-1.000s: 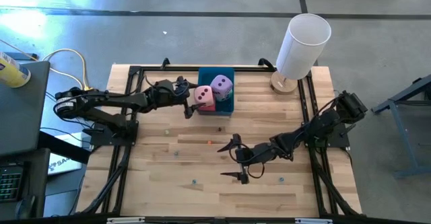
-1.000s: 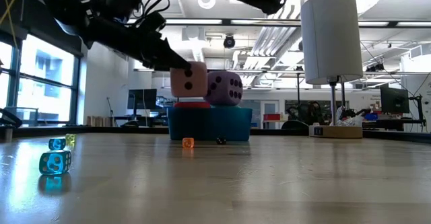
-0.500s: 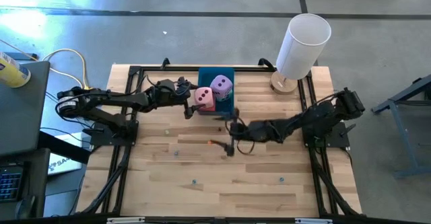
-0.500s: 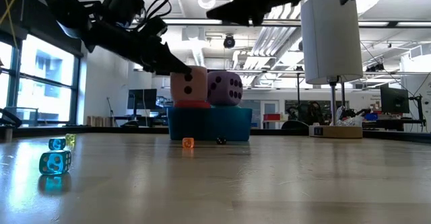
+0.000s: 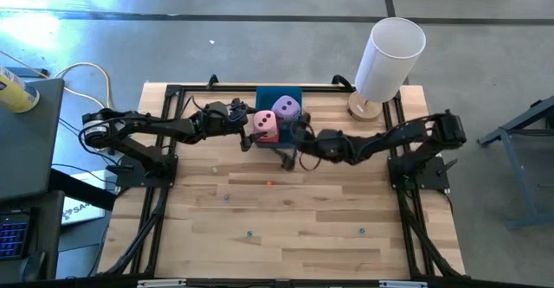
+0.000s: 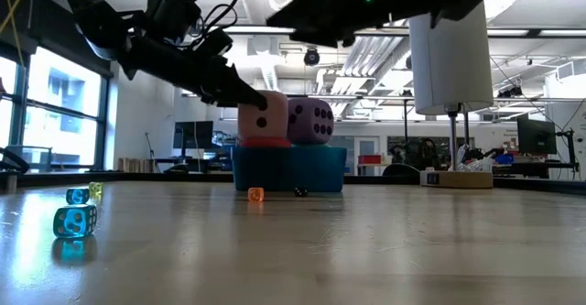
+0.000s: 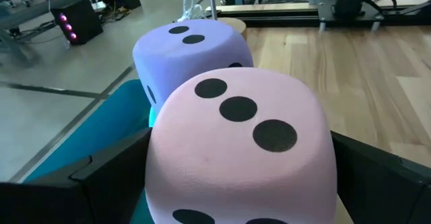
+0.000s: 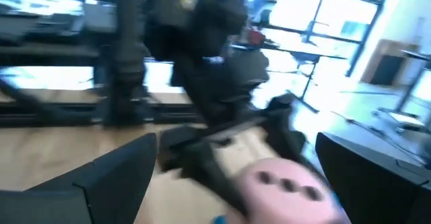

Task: Pick & Place Dice
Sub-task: Put the pink die into the blue bin

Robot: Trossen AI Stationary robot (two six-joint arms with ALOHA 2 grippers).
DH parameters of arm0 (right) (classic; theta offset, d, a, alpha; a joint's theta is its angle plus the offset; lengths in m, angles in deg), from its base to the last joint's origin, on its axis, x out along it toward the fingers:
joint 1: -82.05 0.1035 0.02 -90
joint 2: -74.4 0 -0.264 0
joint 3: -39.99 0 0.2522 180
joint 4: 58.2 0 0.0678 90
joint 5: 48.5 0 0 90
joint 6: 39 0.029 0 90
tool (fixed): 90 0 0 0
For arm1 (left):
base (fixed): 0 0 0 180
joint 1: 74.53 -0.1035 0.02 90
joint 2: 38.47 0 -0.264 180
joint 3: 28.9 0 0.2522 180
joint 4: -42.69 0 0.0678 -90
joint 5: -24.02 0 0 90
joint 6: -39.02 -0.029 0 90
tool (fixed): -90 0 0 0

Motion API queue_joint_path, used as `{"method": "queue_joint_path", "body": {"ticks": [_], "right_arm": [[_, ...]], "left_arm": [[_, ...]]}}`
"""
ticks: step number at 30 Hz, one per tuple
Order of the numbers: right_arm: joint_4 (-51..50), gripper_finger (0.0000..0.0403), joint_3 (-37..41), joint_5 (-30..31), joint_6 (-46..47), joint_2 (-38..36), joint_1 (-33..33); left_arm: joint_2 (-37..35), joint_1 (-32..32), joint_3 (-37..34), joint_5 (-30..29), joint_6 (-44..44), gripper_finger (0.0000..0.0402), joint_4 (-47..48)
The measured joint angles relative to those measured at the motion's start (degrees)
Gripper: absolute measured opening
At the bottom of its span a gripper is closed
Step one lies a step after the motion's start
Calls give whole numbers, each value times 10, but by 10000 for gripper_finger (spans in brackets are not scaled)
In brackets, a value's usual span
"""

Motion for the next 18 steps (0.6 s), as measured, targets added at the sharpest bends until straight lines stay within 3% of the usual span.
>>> {"method": "queue_joint_path", "body": {"ticks": [6, 12, 18], "right_arm": [[-26, 396, 0, 0, 44, 0, -62], [-40, 396, -7, -2, 62, 10, -81], [-136, 396, -112, 1, 51, 83, -79]], "left_arm": [[0, 0, 0, -1, 5, 398, 0], [0, 0, -1, -1, 6, 398, 1], [1, 0, -1, -1, 8, 398, 1]]}}
